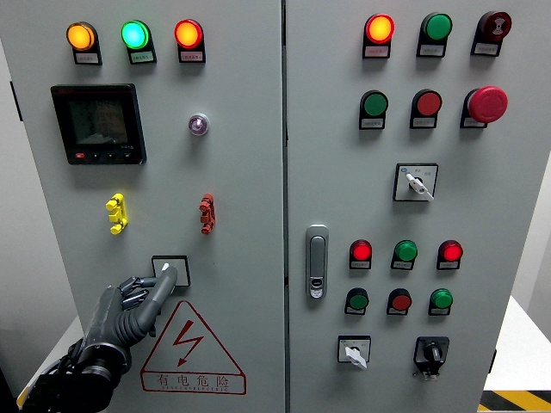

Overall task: Turn on light switch 1
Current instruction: 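Twist the rotary switch knob clockwise with the left hand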

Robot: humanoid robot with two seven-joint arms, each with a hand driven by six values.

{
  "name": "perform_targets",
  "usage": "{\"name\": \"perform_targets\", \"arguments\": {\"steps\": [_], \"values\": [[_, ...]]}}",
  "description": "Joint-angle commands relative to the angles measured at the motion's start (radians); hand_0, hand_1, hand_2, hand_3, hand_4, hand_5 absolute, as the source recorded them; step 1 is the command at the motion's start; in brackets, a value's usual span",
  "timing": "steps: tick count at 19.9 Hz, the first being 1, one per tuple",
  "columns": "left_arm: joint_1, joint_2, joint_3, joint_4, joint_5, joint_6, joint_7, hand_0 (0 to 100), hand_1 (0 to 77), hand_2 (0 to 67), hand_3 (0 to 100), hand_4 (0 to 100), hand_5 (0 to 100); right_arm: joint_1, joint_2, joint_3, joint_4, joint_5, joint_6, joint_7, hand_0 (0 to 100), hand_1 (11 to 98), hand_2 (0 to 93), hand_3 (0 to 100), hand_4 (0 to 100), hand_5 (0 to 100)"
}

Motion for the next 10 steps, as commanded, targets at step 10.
{"name": "perform_targets", "arguments": {"steps": [10], "values": [[-0.001, 0.001, 0.000, 0.004, 0.000, 0.000, 0.001, 40, 50.9, 51.7, 94, 100, 92, 0.000, 0.0000, -0.001, 0.000, 0.000, -0.001, 0.000, 0, 18.6, 0.0, 20, 19, 10]]}}
